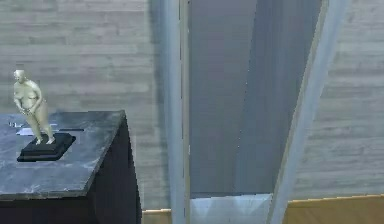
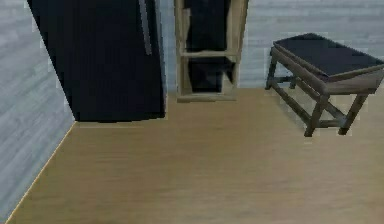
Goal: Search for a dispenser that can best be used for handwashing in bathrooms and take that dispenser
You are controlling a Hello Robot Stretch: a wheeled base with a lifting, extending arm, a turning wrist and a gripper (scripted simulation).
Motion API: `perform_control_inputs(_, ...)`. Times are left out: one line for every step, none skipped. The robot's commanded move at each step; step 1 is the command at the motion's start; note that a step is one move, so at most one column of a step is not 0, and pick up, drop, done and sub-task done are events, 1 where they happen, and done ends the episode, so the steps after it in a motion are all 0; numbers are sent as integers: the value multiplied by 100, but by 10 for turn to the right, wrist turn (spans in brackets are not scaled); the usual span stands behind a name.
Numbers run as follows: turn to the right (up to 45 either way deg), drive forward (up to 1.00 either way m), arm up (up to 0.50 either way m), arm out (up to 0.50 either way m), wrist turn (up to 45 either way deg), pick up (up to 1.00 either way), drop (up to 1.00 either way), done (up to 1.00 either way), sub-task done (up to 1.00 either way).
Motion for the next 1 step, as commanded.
perform_control_inputs(-450, 0, 0, 0, 0, 0, 0, 0, 0)
